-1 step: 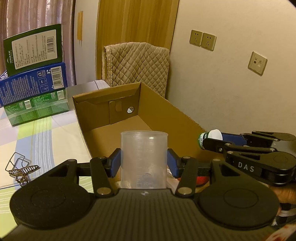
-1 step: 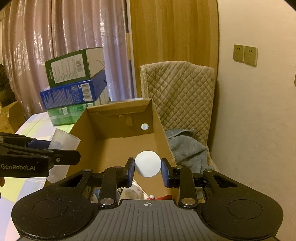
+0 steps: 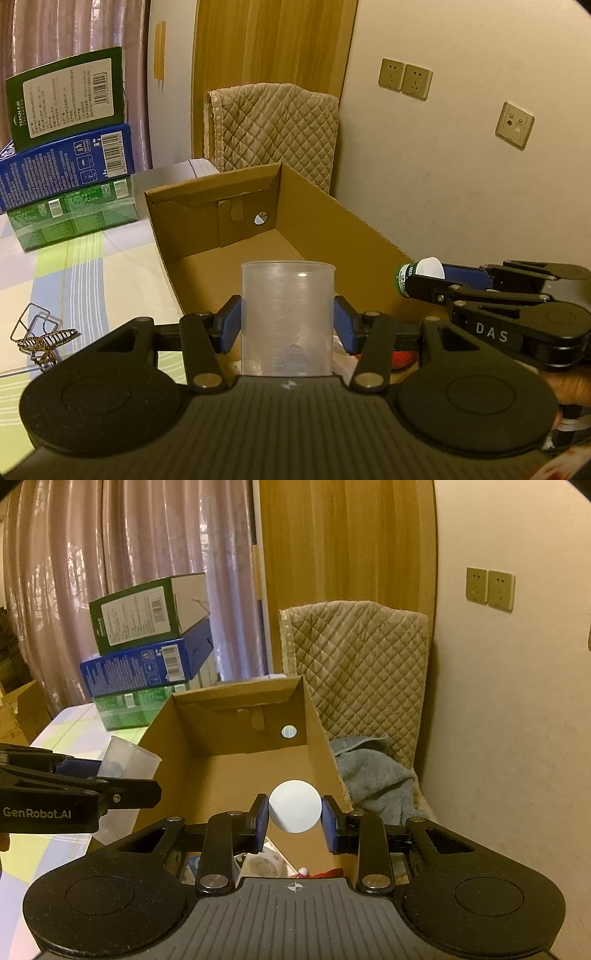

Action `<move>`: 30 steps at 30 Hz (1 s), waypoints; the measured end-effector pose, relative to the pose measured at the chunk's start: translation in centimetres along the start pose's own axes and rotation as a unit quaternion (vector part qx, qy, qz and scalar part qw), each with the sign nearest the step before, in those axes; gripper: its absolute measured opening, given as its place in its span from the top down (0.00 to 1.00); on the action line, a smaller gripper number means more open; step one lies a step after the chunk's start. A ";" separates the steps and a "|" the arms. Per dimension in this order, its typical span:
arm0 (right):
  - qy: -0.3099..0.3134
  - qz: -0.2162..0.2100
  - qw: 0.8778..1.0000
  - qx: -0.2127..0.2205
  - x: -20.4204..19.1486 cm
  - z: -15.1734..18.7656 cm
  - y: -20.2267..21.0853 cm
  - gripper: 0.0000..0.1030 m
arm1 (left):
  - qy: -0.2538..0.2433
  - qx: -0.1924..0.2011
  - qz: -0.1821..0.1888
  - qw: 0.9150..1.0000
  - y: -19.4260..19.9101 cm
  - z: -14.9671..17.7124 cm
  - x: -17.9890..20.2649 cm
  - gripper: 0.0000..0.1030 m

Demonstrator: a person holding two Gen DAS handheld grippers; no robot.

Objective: Organize rigid objects
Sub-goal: 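Open both tools to drop the cup and bottle into the box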

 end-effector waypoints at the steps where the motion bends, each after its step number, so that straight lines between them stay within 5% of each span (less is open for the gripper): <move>1: 0.000 0.000 1.000 -0.001 0.0 0.0 -0.1 0.74 | 0.000 0.000 -0.001 1.000 -0.1 0.0 0.0 0.54; 8: 0.000 0.000 1.000 -0.002 -0.1 -0.1 -0.3 0.74 | -0.003 0.004 -0.009 1.000 -0.5 -0.1 -0.3 0.53; 11: 0.001 0.000 1.000 -0.001 -0.2 -0.1 -0.3 0.74 | 0.000 0.009 -0.016 1.000 -0.3 -0.1 -0.4 0.40; 30: -0.004 -0.002 1.000 0.001 -0.8 0.0 0.5 0.74 | 0.010 0.015 -0.038 0.999 2.1 0.3 -1.5 0.40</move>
Point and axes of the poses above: each gripper's, at about its wrist camera, not at the fingertips, and y roughly against the way its jaws point, x to its right, z to its underside, the point moved 3 cm from there along -y, roughly the way its jaws point, and after that the axes turned 14 degrees about -y, right-handed, at the moved point
